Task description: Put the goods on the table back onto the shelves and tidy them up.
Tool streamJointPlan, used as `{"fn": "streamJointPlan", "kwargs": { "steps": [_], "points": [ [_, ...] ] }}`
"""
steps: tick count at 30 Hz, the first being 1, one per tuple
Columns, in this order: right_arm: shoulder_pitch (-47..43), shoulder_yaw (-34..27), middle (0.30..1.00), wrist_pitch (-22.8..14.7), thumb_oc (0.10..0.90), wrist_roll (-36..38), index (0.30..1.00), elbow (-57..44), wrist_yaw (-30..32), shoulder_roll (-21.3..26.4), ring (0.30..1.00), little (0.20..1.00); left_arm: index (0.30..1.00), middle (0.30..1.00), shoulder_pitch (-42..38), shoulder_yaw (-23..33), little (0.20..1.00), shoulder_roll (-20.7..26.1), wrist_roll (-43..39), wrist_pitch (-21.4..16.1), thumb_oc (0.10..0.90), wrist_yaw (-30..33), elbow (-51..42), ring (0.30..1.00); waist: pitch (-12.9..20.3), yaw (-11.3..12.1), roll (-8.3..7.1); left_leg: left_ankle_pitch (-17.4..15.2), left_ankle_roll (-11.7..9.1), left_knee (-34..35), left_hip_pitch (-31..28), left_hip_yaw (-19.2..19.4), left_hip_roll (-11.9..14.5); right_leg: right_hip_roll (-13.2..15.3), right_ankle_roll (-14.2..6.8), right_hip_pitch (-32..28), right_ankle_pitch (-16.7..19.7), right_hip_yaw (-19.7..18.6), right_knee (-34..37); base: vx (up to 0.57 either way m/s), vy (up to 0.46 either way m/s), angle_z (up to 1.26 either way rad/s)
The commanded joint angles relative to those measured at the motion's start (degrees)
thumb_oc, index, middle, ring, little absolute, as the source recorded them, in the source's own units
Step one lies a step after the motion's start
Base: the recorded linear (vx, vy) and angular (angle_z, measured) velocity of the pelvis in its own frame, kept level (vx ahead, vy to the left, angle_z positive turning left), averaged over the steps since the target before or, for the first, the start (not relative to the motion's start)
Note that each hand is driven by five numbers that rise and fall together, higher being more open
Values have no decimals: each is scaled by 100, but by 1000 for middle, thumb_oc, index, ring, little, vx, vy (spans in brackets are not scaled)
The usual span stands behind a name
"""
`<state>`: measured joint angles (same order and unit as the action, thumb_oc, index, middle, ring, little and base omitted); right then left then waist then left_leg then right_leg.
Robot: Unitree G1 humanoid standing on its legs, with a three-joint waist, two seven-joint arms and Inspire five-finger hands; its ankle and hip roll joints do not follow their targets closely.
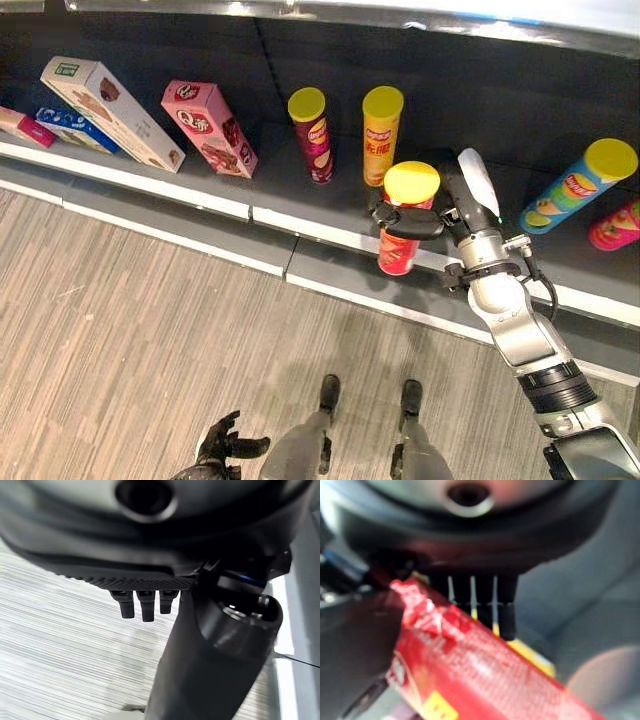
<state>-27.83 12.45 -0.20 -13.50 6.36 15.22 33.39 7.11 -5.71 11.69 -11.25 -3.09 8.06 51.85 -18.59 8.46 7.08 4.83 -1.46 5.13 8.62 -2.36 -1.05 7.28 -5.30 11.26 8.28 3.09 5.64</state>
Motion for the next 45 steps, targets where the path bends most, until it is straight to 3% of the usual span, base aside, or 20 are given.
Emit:
{"fn": "streamJointPlan", "kwargs": {
  "steps": [1,4,10,22,32,37,45],
  "points": [
    [-816,-570,300,-264,400,-615,300,-443,1186,278,300,300,900,900,-203,-237,900,444,-152,-236,800,250,-58,900,326,-115,-144,-427,-236,-13,-8,-49,57,440,-533,-252,-341,-107,-64,-35,36,3],
    [-1035,-908,300,-55,400,-986,300,-148,1829,528,300,300,900,900,-246,-347,900,470,-201,-313,800,381,-267,900,225,-72,-62,-366,-254,-13,181,-98,22,459,-557,-98,-296,-80,-64,-24,27,10],
    [-1397,-1202,300,34,400,-867,300,343,2535,718,300,300,900,900,-341,-439,900,477,-225,-375,800,495,-275,900,138,2,-33,-323,-278,-13,378,-131,-1,453,-583,80,-249,-58,-64,-5,3,2],
    [-2238,-1232,300,49,400,-462,300,904,3143,1097,300,300,900,900,-486,-570,900,567,-282,-467,800,625,-439,900,-16,152,74,-258,-319,-13,712,-121,-83,508,-647,415,-167,-38,-64,6,12,3],
    [-2555,-1266,300,40,400,-598,300,475,3394,1068,300,300,900,900,-570,-621,900,556,-346,-477,800,709,-562,900,-86,208,97,-258,-305,-13,887,-110,-115,511,-670,609,-143,-67,-64,0,0,0],
    [-2244,-1659,300,-70,400,-894,300,-672,3502,568,300,300,900,900,-601,-570,900,487,-391,-454,800,808,-601,900,-240,144,108,-220,-324,-13,1130,-93,-118,493,-679,869,-118,-108,-64,0,0,0],
    [-2093,-1703,300,-60,400,-993,300,-1015,3582,341,300,300,900,900,-630,-541,900,451,-425,-478,800,937,-679,900,-406,43,-32,-188,-318,-13,1370,-45,-115,465,-680,1121,-59,-156,-64,0,0,0]
  ]
}}
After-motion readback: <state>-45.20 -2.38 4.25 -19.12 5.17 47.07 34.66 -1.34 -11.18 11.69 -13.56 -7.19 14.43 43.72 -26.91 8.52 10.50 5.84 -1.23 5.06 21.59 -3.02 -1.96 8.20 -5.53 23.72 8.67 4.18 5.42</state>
